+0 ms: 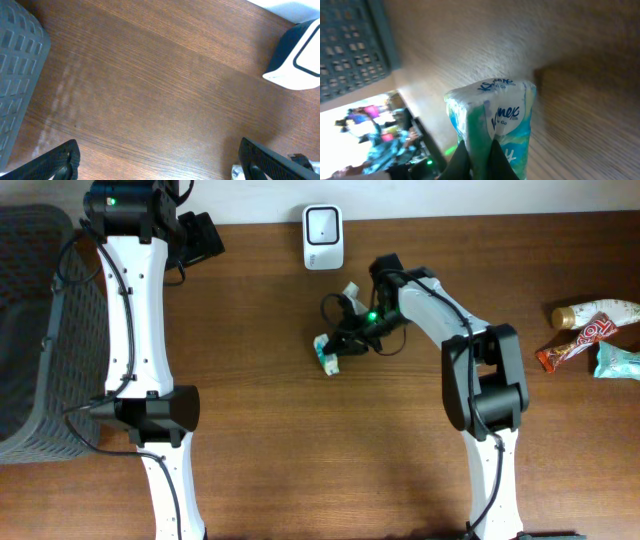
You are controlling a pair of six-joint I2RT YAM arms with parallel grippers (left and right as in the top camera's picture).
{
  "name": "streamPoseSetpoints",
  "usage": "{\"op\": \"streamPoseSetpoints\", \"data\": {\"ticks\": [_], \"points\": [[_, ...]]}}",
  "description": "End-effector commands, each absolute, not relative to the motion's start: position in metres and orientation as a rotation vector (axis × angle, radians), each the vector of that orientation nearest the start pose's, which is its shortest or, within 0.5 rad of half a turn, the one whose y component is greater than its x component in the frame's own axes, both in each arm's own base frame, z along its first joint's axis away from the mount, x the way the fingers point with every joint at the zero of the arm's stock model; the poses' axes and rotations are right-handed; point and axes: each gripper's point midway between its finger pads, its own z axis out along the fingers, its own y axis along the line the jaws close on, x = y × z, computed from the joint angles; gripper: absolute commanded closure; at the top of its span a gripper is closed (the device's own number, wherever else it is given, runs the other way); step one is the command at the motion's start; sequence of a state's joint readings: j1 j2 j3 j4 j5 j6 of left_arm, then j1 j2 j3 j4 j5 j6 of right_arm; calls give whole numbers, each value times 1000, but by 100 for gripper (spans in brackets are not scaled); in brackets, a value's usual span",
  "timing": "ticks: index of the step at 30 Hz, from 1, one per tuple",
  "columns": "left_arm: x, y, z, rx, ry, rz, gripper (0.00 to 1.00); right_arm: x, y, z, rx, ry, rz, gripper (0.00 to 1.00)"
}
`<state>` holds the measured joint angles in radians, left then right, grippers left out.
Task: Scan the item barcode
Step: 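Lower the right gripper and grasp the Kleenex packet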
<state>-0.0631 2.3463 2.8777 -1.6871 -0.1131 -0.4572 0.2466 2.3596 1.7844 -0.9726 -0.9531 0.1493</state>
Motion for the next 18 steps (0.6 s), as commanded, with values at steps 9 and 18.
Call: {"op": "streamPoseSetpoints", "data": {"ticks": [9, 18], "points": [[484, -9, 257, -562, 2643, 15, 1, 421, 136, 20, 166, 3098, 1100, 58], [484, -9, 257, -563, 2643, 15, 1, 428, 150, 56, -141, 3073, 947, 57]]}}
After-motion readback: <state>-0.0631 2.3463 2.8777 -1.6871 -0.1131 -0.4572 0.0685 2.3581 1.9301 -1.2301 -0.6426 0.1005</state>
